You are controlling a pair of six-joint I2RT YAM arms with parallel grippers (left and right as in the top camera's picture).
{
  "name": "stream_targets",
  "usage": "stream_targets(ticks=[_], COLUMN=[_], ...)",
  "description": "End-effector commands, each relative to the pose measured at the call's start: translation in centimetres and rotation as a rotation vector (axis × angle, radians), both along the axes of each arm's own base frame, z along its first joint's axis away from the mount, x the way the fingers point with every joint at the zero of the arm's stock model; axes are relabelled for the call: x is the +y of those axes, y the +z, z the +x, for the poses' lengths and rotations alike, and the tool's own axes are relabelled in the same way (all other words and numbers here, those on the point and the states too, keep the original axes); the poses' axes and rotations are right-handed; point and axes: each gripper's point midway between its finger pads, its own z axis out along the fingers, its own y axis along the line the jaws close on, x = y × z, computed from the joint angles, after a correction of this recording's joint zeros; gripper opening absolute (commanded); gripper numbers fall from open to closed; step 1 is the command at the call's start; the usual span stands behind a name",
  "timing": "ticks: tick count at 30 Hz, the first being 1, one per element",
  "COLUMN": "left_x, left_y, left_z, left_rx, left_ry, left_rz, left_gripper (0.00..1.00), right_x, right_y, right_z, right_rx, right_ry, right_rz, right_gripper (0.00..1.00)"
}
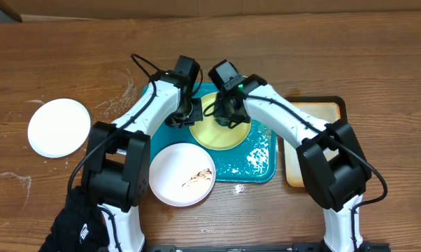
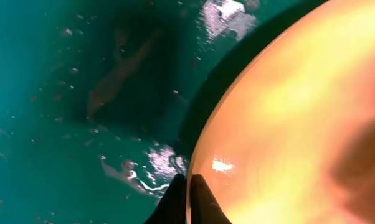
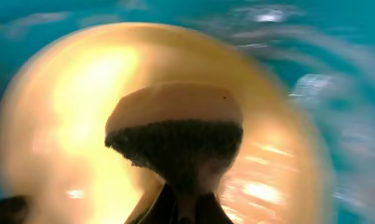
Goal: Clean dirty plates on tray and stack at the side
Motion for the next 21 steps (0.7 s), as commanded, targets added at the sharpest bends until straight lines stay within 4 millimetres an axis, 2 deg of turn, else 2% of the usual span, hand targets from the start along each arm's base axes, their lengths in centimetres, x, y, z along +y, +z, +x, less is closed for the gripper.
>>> stream_targets(ticks=[1, 4, 7, 10, 12, 14, 16, 21], left_x=[1.3, 1.8, 2.0, 2.5, 3.0, 2.9, 2.7, 3.3], left_y=[0.1, 0.1, 0.1, 0.5, 1.4, 3.0, 4.9, 10.9], left_z=[0.8, 0.9, 1.1, 1.7, 2.4, 3.1, 3.9, 5.7], left_rx=[-0.011, -0.01, -0.015, -0.04, -0.067, -0.09, -0.119, -0.234], left_ry=[0.043, 0.055, 0.058, 0.063, 0.068, 0.07, 0.071, 0.084], left_rz=[0.01, 0.011, 0.016, 0.05, 0.08, 0.08, 0.072, 0.115], left_gripper=[0.04, 0.04, 0.04, 0.04, 0.04, 0.04, 0.04, 0.04], right_x=[-5.1, -7.8, -9.5, -10.9, -11.8, -12.5, -13.3, -15.0], right_y=[5.2, 6.9, 9.0, 12.3, 14.4, 15.7, 16.2, 15.6], right_z=[3.6, 4.0, 4.3, 4.5, 4.3, 3.7, 3.1, 1.7], right_rx=[-0.135, -0.135, -0.159, -0.215, -0.246, -0.252, -0.236, -0.162], right_ry=[-0.066, -0.075, -0.084, -0.115, -0.136, -0.15, -0.163, -0.189], right_rz=[-0.112, -0.145, -0.145, -0.13, -0.115, -0.092, -0.08, -0.091], right_gripper=[0.04, 0.04, 0.04, 0.04, 0.04, 0.04, 0.04, 0.04])
